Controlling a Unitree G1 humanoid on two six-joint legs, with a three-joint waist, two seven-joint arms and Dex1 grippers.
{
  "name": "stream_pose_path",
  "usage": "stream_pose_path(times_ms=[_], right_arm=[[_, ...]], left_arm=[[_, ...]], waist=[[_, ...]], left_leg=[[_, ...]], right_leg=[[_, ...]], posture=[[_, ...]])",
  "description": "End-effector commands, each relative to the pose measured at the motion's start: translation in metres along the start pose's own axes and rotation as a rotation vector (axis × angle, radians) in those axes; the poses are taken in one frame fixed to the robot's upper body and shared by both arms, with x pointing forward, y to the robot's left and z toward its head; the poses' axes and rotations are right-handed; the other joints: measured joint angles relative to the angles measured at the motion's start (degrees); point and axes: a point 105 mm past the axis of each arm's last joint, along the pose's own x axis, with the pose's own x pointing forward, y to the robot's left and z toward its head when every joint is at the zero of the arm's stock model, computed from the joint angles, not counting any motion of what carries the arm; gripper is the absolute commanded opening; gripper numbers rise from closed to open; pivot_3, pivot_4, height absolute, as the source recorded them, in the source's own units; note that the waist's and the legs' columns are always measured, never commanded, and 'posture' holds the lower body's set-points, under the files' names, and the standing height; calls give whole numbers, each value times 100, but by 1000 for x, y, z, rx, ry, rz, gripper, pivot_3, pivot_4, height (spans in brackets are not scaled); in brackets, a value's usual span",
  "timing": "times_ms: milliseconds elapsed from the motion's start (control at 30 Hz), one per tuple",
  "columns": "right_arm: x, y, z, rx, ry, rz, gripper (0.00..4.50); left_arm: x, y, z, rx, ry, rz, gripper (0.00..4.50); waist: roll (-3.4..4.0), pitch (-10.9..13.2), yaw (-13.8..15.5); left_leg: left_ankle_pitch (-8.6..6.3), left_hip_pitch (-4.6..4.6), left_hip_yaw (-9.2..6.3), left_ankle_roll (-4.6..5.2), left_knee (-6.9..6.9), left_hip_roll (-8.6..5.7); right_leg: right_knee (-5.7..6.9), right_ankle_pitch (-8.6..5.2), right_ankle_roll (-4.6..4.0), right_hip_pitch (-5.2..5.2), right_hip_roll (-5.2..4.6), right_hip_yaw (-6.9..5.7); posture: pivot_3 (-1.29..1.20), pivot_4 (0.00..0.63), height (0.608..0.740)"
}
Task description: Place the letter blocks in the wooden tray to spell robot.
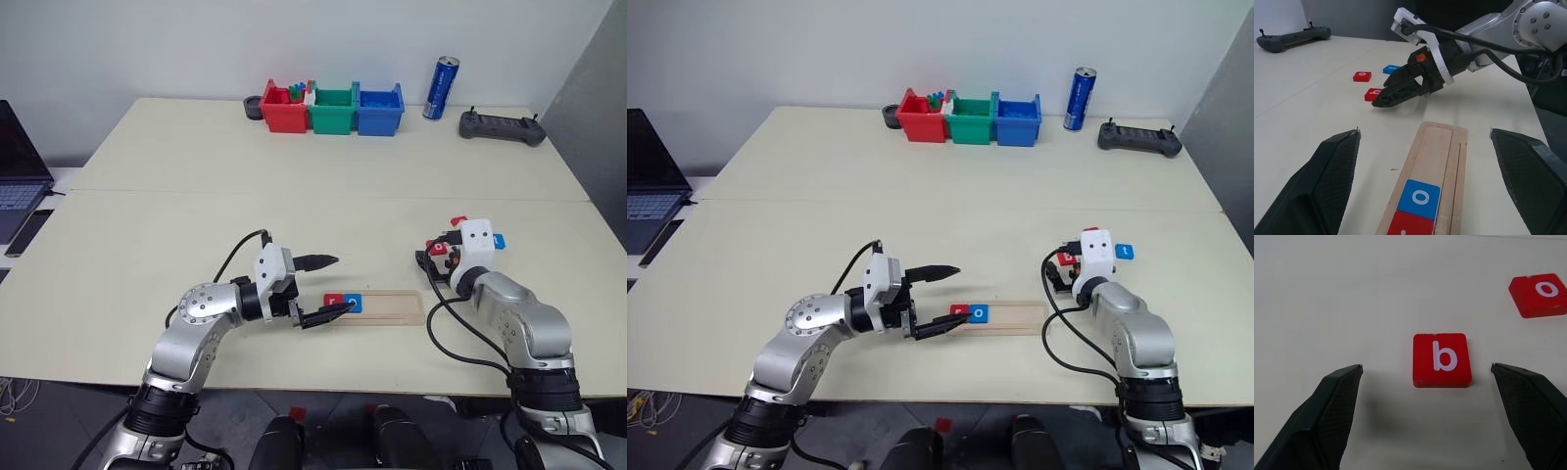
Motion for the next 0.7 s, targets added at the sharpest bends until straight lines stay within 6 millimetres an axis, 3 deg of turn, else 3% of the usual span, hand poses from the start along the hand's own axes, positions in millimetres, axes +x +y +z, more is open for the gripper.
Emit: stream_pose_path(times_ms=[33,267,367,600,700], right_arm=[[3,-5,9,-11,-32,-29,4500],[13,-7,3,28,-23,-59,4500],[13,-5,1,39,-28,-60,3899],[11,-5,1,39,-36,-64,1469],[4,-6,0,15,-34,-58,1457]], left_arm=[[-2,-1,7,31,-15,2,4483],[-1,-2,5,31,-10,8,4483],[-2,-2,7,31,-12,9,4500],[-3,-2,7,18,-8,8,4500],[-3,-4,5,23,-2,4,4500]], waist=[[0,0,-12],[1,-1,-49],[1,-1,-59],[1,-1,-103],[1,-1,-104]], left_leg=[[0,0,0,0,0,0],[0,2,-1,0,0,0],[0,2,-1,0,0,0],[0,2,-2,0,-1,1],[0,2,-2,0,-2,1]], right_leg=[[0,0,0,0,0,-1],[2,0,0,0,0,-1],[2,0,0,0,0,0],[3,0,0,0,1,-1],[3,0,0,0,1,-1]], posture=[[0,150,740],[0,150,740],[0,150,740],[0,150,740],[0,150,740]])
